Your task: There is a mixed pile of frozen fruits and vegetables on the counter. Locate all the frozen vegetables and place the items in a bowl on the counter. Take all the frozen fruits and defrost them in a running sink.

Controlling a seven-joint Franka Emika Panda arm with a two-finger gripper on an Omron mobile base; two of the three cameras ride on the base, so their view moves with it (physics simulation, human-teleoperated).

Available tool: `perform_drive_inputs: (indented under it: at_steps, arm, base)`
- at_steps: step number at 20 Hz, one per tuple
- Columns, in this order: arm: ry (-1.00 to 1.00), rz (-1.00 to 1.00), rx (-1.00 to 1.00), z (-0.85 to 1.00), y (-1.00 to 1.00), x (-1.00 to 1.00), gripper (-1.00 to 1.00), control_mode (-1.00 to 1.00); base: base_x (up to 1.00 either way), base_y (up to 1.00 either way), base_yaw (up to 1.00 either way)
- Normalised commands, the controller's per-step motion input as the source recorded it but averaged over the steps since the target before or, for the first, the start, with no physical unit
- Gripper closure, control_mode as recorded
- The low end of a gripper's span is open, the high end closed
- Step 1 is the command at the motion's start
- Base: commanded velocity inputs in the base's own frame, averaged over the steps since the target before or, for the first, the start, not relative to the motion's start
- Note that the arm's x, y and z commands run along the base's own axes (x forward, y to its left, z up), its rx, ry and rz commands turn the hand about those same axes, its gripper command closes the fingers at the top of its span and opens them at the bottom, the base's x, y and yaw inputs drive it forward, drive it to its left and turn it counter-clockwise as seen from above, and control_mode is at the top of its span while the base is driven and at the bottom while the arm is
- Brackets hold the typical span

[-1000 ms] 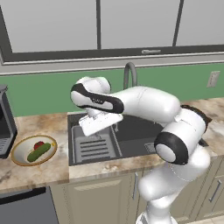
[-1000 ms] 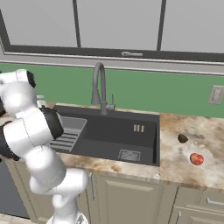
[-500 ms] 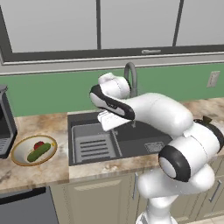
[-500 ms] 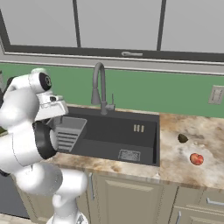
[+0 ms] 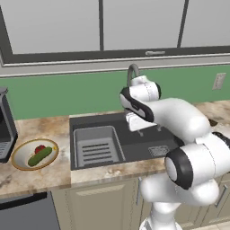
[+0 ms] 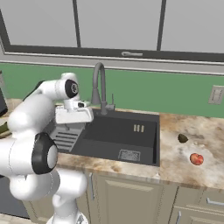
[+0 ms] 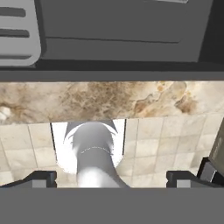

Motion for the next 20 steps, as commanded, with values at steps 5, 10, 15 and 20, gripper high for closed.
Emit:
perform_drive_inputs:
  at_steps: [5, 10, 15, 20]
  arm:
    - [-0.06, 0.02, 0.01, -0.06, -0.76, 0.46, -1.0, -1.0]
    - [-0.08, 0.03, 0.05, -0.1, -0.85, 0.5, -1.0, -1.0]
    - [-0.07, 0.02, 0.05, -0.08, -0.94, 0.52, -1.0, -1.0]
    - [-0.03, 0.05, 0.04, -0.11, -0.9, 0.73, -1.0, -1.0]
  base:
    - [0.0, 0.0, 0.0]
    - [0.0, 0.0, 0.0]
    - [0.0, 0.0, 0.0]
    - [0.0, 0.0, 0.0]
